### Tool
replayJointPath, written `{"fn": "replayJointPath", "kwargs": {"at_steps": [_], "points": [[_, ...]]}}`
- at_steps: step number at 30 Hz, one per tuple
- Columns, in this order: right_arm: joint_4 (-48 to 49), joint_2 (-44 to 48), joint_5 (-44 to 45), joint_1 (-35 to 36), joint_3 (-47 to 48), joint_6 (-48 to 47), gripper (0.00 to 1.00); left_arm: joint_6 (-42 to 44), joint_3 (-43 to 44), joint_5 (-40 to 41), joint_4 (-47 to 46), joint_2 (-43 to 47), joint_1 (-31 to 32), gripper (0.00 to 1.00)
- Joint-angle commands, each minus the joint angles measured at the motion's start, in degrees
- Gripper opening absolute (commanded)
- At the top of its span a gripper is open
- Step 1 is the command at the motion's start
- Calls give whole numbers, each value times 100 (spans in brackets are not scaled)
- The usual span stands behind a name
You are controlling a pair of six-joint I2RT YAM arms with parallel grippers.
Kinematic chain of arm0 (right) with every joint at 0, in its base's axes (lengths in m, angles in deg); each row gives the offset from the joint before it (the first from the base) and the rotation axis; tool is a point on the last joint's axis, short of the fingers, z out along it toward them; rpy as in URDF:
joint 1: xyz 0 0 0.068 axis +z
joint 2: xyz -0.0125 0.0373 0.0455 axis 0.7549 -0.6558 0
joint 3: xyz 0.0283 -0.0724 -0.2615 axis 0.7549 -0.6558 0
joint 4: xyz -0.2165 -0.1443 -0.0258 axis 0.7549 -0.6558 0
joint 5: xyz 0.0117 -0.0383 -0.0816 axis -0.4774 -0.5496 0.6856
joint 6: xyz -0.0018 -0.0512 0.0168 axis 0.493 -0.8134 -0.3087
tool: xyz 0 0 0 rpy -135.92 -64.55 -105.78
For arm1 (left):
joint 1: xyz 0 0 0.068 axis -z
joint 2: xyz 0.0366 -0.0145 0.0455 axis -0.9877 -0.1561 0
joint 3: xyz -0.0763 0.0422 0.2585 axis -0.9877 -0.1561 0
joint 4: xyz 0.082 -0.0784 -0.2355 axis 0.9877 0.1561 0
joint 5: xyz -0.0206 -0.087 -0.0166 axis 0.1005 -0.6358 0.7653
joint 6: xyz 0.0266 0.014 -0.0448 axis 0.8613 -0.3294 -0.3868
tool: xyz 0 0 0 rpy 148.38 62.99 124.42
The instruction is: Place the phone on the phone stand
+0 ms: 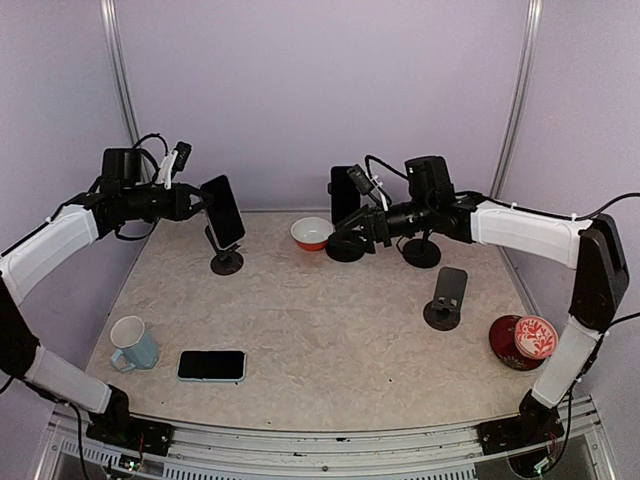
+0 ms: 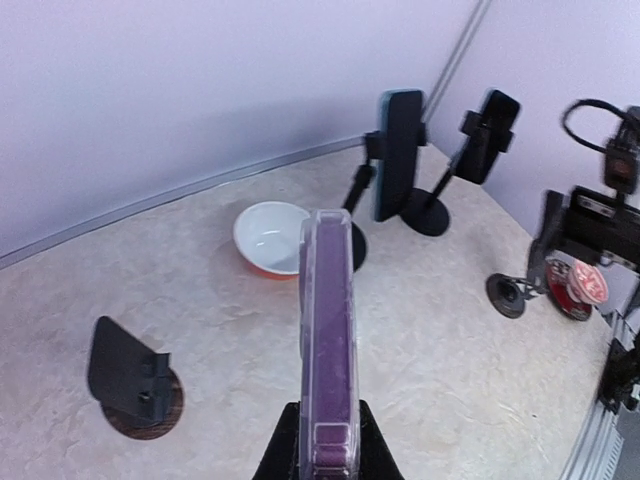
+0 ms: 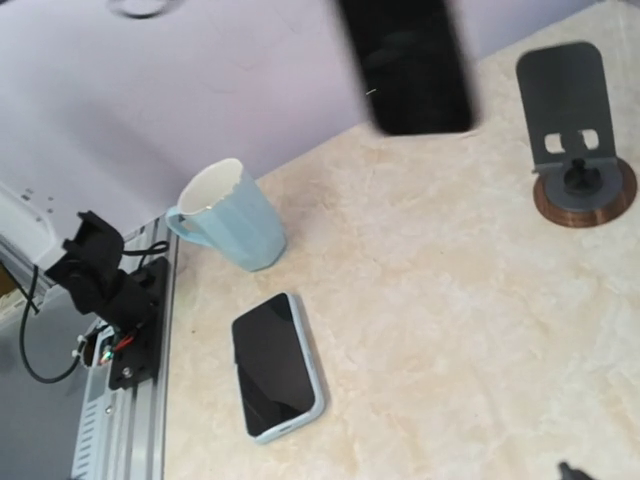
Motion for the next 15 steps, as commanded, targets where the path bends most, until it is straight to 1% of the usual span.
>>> {"fn": "replayJointPath", "kwargs": {"at_steps": [1,8,15], "points": [[253,437,127,18,-423,-51,100,183,-153,173,-897,-279,-373,0],[203,702,163,-9,-796,-125,100,309,-115,-69,-1654,-760,-653,0],[190,1102,356,-26,-1174,-161,100,550,307,-360,-1542,-1411,-1022,0]]}}
